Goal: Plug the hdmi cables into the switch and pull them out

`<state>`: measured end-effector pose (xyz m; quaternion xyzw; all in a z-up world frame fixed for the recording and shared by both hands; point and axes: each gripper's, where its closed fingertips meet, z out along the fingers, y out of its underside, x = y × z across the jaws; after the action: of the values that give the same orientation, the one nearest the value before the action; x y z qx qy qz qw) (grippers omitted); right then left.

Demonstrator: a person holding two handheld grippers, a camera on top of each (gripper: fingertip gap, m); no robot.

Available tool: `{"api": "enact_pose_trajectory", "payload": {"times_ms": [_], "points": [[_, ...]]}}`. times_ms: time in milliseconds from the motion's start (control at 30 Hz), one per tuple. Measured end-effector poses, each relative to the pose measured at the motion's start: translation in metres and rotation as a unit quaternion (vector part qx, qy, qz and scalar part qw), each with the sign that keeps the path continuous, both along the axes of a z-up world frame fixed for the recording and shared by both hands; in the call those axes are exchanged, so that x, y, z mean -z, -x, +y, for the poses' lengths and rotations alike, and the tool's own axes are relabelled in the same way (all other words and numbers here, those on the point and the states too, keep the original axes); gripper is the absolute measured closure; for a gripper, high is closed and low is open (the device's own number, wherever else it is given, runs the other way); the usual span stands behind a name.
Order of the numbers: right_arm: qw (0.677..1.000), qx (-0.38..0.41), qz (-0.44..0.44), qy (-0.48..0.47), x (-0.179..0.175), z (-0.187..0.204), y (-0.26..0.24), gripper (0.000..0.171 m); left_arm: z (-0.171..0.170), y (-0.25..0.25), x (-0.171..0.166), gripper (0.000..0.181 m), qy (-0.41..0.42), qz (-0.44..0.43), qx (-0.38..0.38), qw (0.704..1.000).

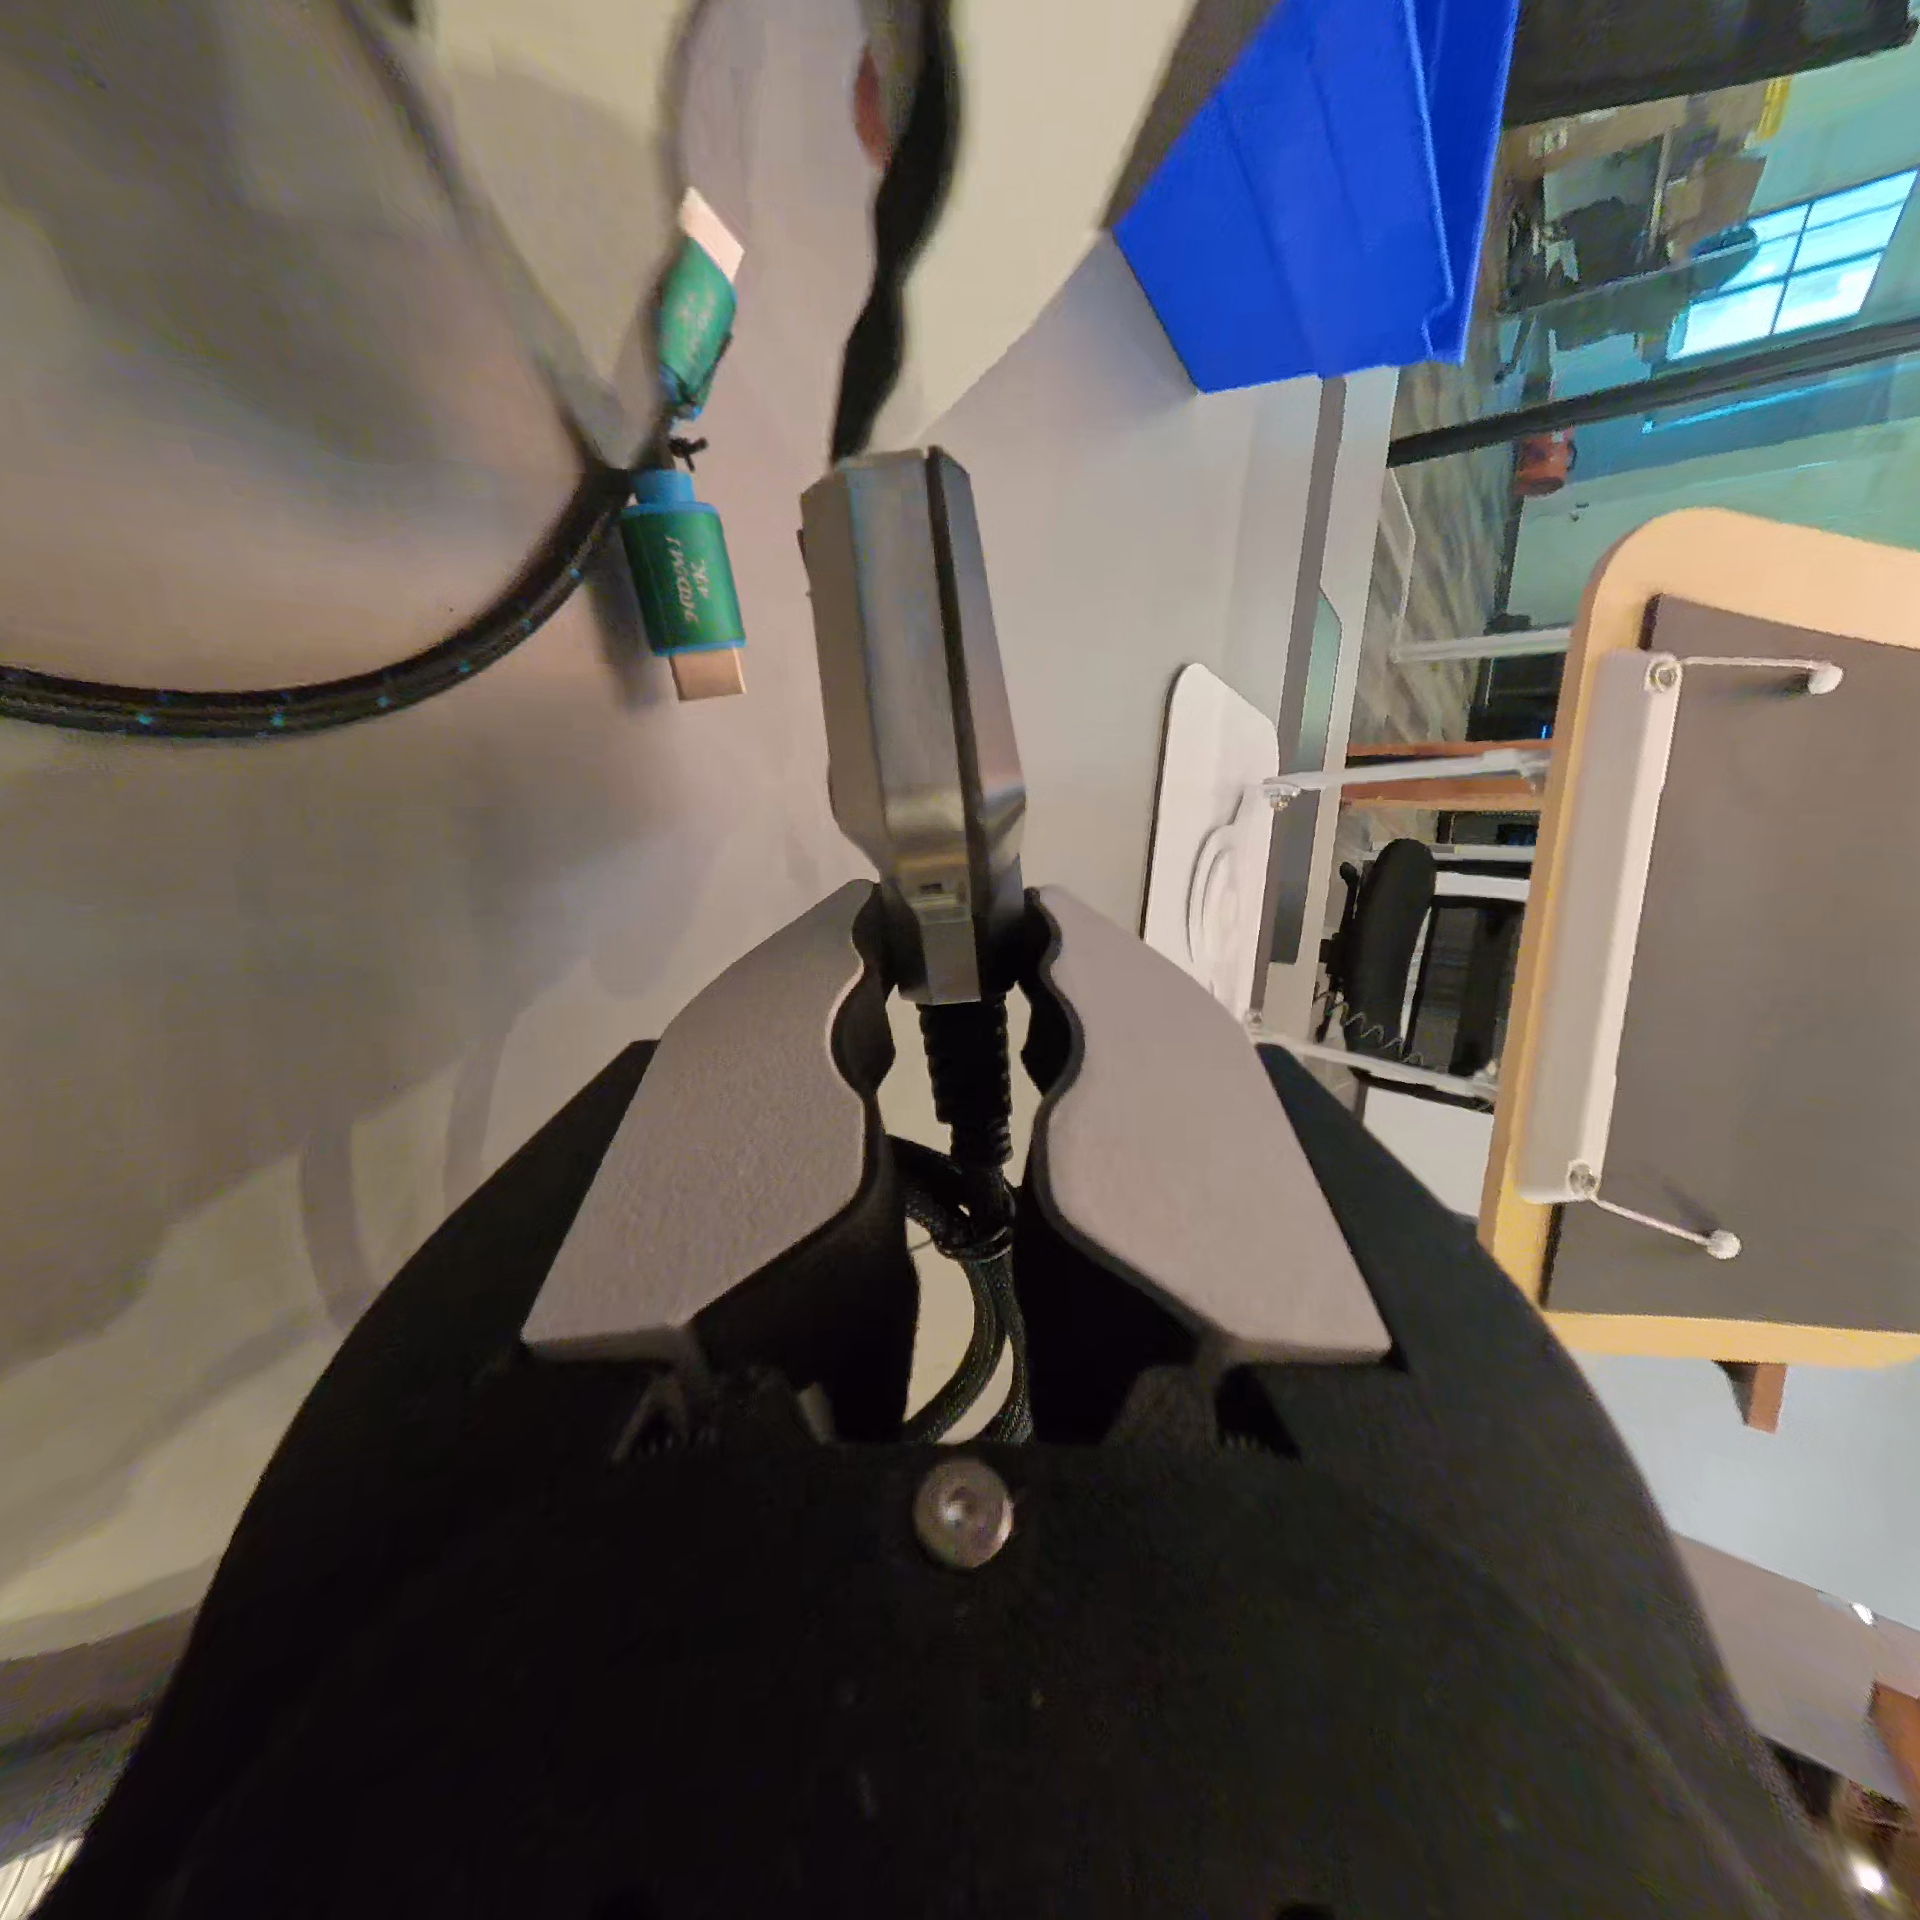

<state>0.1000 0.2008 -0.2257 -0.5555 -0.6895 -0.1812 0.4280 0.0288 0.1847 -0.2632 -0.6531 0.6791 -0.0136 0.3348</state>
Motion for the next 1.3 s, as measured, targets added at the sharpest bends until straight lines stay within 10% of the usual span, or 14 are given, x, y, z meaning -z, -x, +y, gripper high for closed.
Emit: {"api": "enact_pose_trajectory", "payload": {"times_ms": [333,567,833,1300], "points": [[0.997,0.057,0.051,0.001,-0.012,0.010,-0.032,0.150,0.010,-0.010,0.030,0.160,-0.138,0.077,0.083,0.984],[0.996,0.053,0.068,-0.002,-0.018,0.009,-0.031,0.150,0.018,-0.012,0.021,0.137,-0.113,0.067,0.065,0.989],[0.994,0.062,0.087,-0.005,-0.023,0.011,-0.038,0.150,0.025,-0.021,0.024,0.155,-0.017,-0.029,-0.060,0.998],[0.993,0.065,0.098,-0.015,-0.032,0.009,-0.040,0.150,0.037,-0.018,0.034,0.165,-0.045,0.001,-0.045,0.998]]}}
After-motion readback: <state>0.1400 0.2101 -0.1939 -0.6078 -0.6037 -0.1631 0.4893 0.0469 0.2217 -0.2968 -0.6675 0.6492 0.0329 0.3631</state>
